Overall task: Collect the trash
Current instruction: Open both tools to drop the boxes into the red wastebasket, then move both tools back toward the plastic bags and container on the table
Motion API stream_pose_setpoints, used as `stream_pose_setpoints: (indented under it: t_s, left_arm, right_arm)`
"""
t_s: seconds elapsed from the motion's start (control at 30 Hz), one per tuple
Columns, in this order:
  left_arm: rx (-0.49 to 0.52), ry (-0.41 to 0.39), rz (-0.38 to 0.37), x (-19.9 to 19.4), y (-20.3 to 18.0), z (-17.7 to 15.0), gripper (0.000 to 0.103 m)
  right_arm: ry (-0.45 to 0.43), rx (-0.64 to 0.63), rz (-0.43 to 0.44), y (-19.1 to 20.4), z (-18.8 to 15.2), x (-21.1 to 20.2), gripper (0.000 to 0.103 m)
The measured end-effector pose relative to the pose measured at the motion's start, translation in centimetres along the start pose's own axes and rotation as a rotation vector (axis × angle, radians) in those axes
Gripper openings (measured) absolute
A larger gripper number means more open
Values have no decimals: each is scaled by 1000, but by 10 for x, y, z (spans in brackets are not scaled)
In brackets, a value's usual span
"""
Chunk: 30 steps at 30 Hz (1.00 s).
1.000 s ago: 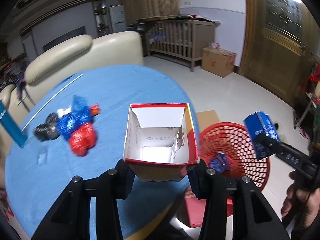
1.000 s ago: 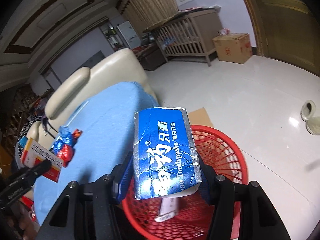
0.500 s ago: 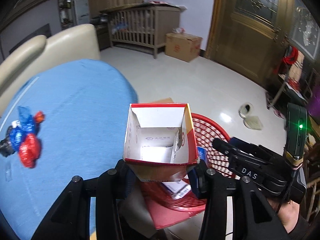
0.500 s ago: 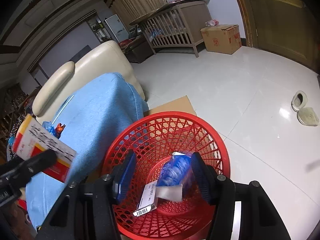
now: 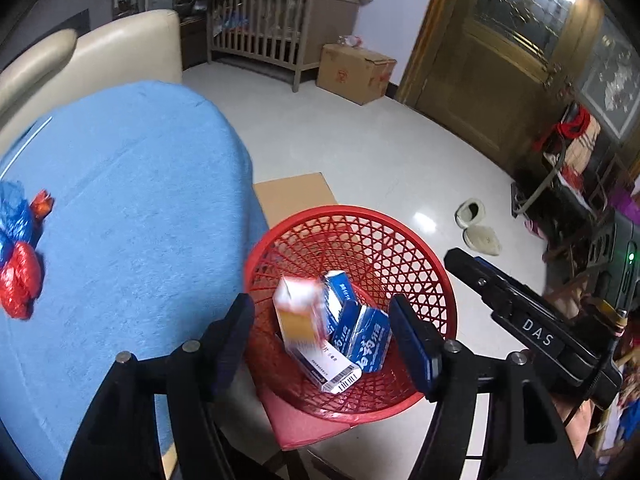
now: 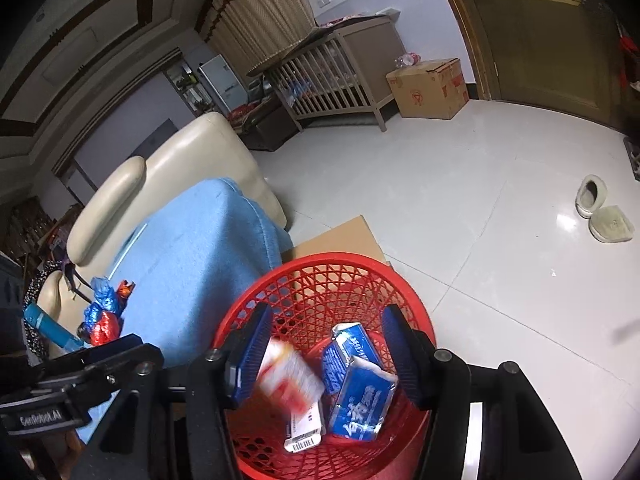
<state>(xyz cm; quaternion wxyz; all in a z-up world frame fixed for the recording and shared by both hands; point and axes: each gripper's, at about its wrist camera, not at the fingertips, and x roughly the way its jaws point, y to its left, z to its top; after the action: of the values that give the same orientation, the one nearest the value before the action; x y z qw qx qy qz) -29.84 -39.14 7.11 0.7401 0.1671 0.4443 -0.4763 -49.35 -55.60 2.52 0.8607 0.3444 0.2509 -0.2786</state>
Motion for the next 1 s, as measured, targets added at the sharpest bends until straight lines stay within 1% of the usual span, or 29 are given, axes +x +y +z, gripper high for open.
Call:
stream_pose_setpoints:
  t_s: [0.13,0.23,0.3,0.4,0.43,0.5,0.63,0.77,0.87,1.0]
  left_arm:
    - [-23,-42,38,-21,23,-7,70]
    - [-63,-67,93,-37,52,-16,71]
    - [-113,-76,109,-46,74,-24,71]
    - [-228,-96,122,-64,118,-44,71]
    - [-255,-105,135,-68,128,-49,71]
    - [-316,-128,184,-80,154,-63,72]
    - [-394,-148,290,-104,195,-84,72]
    - [-466,-185,367,-125,232,-103,75]
    - [-513,-201,398,-136,253,-117,75]
    - [-570,-213,414,-144,268,-140,75]
  right_arm:
    - [1,-27,29,14,-1,-2,62]
    - [9,-57,54,29,-3,0,62]
    - [27,-78,71,40,-6,4,62]
    - [49,-112,88,58,-12,9,63]
    - [63,-134,96,68,-15,12,65]
    - [75,-168,103,81,-20,15,70]
    - [112,-231,122,114,-29,25,77]
    - [148,-310,163,155,-39,34,78]
    - [166,-379,210,188,-46,39,78]
    - [195,-454,267,231,-53,52,79]
